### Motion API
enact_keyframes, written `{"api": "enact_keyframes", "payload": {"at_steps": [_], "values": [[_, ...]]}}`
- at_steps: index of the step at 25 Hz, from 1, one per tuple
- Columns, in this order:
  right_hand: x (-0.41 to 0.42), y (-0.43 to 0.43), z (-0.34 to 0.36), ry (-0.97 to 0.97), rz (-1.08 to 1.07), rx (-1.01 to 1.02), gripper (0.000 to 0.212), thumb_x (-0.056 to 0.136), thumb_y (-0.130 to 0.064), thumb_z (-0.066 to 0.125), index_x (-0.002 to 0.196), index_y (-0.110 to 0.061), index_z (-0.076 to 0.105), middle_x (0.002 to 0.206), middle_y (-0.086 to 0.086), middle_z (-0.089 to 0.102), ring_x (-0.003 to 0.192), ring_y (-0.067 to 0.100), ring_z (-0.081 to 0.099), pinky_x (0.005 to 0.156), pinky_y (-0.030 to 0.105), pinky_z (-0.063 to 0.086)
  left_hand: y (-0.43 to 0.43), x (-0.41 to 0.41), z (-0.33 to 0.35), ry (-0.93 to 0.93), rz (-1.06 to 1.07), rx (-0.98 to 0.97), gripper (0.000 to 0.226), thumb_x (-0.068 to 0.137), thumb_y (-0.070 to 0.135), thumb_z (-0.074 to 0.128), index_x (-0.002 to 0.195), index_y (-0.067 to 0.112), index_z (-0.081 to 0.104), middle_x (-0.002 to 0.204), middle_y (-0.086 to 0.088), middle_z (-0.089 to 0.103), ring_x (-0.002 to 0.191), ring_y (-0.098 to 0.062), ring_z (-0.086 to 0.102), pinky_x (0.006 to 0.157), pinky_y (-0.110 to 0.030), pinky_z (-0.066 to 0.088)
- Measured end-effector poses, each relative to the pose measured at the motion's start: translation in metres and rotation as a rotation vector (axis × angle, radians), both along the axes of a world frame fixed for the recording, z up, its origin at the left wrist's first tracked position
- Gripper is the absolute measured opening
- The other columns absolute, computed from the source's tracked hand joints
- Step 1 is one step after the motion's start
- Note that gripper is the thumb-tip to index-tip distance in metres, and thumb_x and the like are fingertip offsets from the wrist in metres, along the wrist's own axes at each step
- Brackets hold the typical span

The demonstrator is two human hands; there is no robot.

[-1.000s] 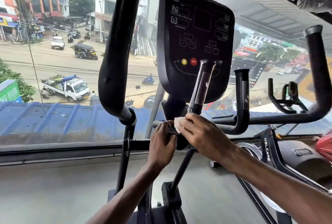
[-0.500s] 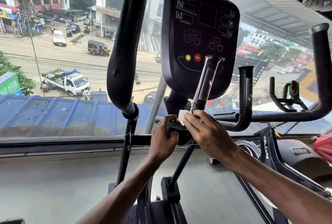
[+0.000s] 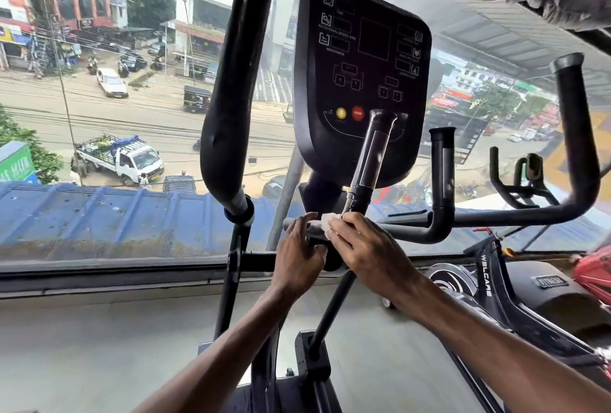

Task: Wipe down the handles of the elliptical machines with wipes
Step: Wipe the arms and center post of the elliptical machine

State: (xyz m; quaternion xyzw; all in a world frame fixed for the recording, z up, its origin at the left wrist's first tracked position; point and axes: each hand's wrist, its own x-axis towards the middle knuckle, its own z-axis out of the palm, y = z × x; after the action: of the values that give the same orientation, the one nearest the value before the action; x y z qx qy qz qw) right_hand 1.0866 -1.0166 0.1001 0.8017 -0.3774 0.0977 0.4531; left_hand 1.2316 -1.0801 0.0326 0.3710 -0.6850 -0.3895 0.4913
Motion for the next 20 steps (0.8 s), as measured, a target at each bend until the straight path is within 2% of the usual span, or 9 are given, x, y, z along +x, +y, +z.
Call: {"api": "enact_keyframes", "payload": {"at_steps": [3, 5, 8, 10, 12, 14, 17, 20], "values": [[0.005, 0.002, -0.010, -0.138, -0.053, 0.097, 0.022, 0.095, -0.002, 0.061, 0.113, -0.005, 0.073, 0.111, 0.005, 0.070, 0.099, 0.026, 0.060, 0.096, 0.035, 0.054, 0.005, 0.006, -0.004, 0.002, 0.012, -0.040, 0.073, 0.083, 0.016, 0.075, 0.148, 0.022, 0.043, 0.139, 0.003, 0.054, 0.128, -0.008, 0.052, 0.107, -0.030, 0.045], [0.011, 0.005, -0.017, -0.340, -0.074, 0.162, 0.028, 0.090, 0.003, 0.065, 0.114, -0.009, 0.074, 0.111, 0.002, 0.073, 0.096, 0.023, 0.060, 0.091, 0.032, 0.054, 0.008, 0.011, -0.007, 0.009, 0.001, -0.106, 0.074, 0.081, 0.015, 0.077, 0.147, 0.024, 0.045, 0.134, 0.012, 0.054, 0.127, -0.003, 0.050, 0.104, -0.033, 0.050], [0.020, 0.016, -0.019, -0.737, -0.048, 0.167, 0.030, 0.088, 0.004, 0.071, 0.111, -0.014, 0.072, 0.105, -0.004, 0.074, 0.096, 0.017, 0.063, 0.089, 0.020, 0.050, 0.014, 0.018, -0.006, 0.017, -0.015, -0.192, 0.049, 0.085, 0.022, 0.074, 0.131, 0.029, 0.060, 0.116, 0.026, 0.059, 0.115, -0.003, 0.057, 0.093, -0.041, 0.057], [0.023, 0.022, -0.020, -0.928, -0.017, 0.143, 0.018, 0.091, -0.001, 0.073, 0.101, -0.016, 0.069, 0.099, -0.006, 0.069, 0.091, 0.011, 0.063, 0.086, 0.015, 0.047, 0.016, 0.022, -0.003, 0.010, -0.017, -0.232, 0.026, 0.091, 0.033, 0.070, 0.117, 0.030, 0.070, 0.112, 0.021, 0.068, 0.112, -0.003, 0.060, 0.089, -0.041, 0.058], [0.021, 0.023, -0.024, -1.079, -0.058, 0.091, 0.010, 0.092, -0.012, 0.076, 0.094, -0.016, 0.067, 0.090, -0.007, 0.065, 0.080, 0.008, 0.061, 0.078, 0.022, 0.050, 0.018, 0.023, 0.001, -0.012, 0.007, -0.272, 0.019, 0.095, 0.038, 0.070, 0.110, 0.028, 0.076, 0.109, 0.016, 0.069, 0.108, -0.002, 0.060, 0.087, -0.038, 0.057], [0.017, 0.021, -0.027, -1.247, -0.111, 0.070, 0.015, 0.088, -0.023, 0.082, 0.090, -0.021, 0.067, 0.084, -0.010, 0.067, 0.074, 0.007, 0.063, 0.073, 0.026, 0.051, 0.022, 0.022, 0.004, -0.016, 0.012, -0.260, 0.016, 0.097, 0.035, 0.070, 0.105, 0.024, 0.077, 0.107, 0.014, 0.066, 0.103, -0.002, 0.061, 0.084, -0.034, 0.057], [0.023, 0.023, -0.029, -1.503, -0.106, 0.148, 0.023, 0.083, -0.025, 0.087, 0.086, -0.032, 0.065, 0.079, -0.013, 0.072, 0.075, 0.003, 0.070, 0.071, 0.018, 0.054, 0.031, 0.021, 0.014, 0.046, -0.045, -0.147, 0.014, 0.098, 0.033, 0.069, 0.102, 0.021, 0.073, 0.104, 0.006, 0.070, 0.093, -0.006, 0.068, 0.074, -0.027, 0.057], [0.027, 0.026, -0.027, -1.652, -0.054, 0.180, 0.029, 0.082, -0.019, 0.088, 0.082, -0.034, 0.064, 0.077, -0.014, 0.073, 0.074, -0.002, 0.069, 0.070, 0.011, 0.050, 0.041, 0.023, 0.022, 0.176, -0.159, 0.028, 0.018, 0.094, 0.027, 0.075, 0.107, 0.014, 0.072, 0.096, -0.003, 0.074, 0.073, -0.007, 0.073, 0.058, -0.020, 0.056]]}}
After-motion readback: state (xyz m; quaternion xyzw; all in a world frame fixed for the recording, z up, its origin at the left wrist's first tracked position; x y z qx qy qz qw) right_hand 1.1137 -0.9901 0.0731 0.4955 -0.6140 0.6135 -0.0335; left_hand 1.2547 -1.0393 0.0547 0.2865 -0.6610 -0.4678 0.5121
